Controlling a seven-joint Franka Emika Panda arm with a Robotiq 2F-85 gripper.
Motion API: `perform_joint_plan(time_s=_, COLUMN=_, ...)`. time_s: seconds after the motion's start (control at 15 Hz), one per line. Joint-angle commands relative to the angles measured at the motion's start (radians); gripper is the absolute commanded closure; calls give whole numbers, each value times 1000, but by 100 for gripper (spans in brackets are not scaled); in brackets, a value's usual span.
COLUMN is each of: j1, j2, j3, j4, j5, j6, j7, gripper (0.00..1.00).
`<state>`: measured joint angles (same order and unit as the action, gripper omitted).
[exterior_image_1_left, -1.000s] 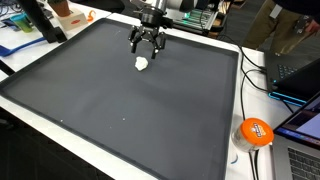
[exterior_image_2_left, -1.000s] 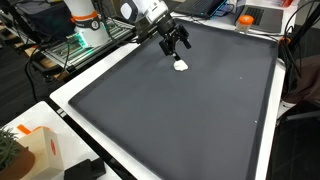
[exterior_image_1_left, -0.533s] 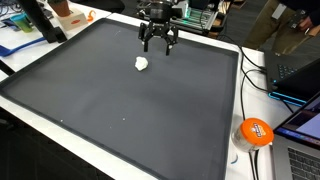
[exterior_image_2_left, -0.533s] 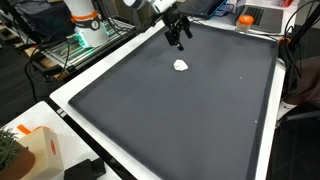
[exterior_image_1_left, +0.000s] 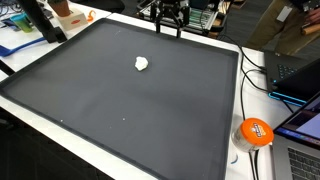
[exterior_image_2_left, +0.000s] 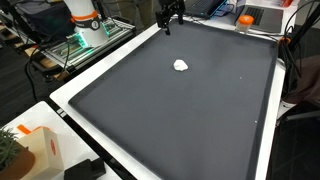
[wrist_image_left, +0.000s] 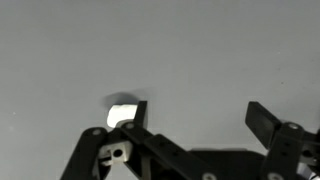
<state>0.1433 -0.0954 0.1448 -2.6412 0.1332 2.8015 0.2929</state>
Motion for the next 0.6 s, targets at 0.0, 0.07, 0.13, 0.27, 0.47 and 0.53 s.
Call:
perform_joint_plan(time_s=0.0, j1=28, j2=-107, j3=3, j4=69, j5=147, j6=-275, j7=35, gripper=0)
perform_joint_plan(time_s=0.07, j1=25, j2=-138, j3=0, j4=102, j5=167, j6=-357, j7=60, gripper=0)
perform_joint_plan(time_s=0.13, j1=22, j2=-165, j3=-6, j4=137, j5=191, j6=-436, j7=73, gripper=0)
perform_joint_plan(time_s=0.27, j1=-1, j2=-233, j3=-16, j4=222, j5=203, j6=-599, j7=135, gripper=0)
perform_joint_plan(time_s=0.47, j1=-2, j2=-193, j3=4, j4=208, j5=176, j6=-515, j7=94, gripper=0)
perform_joint_plan(time_s=0.53, j1=-1, j2=-188, j3=6, j4=202, j5=176, j6=-513, j7=94, gripper=0)
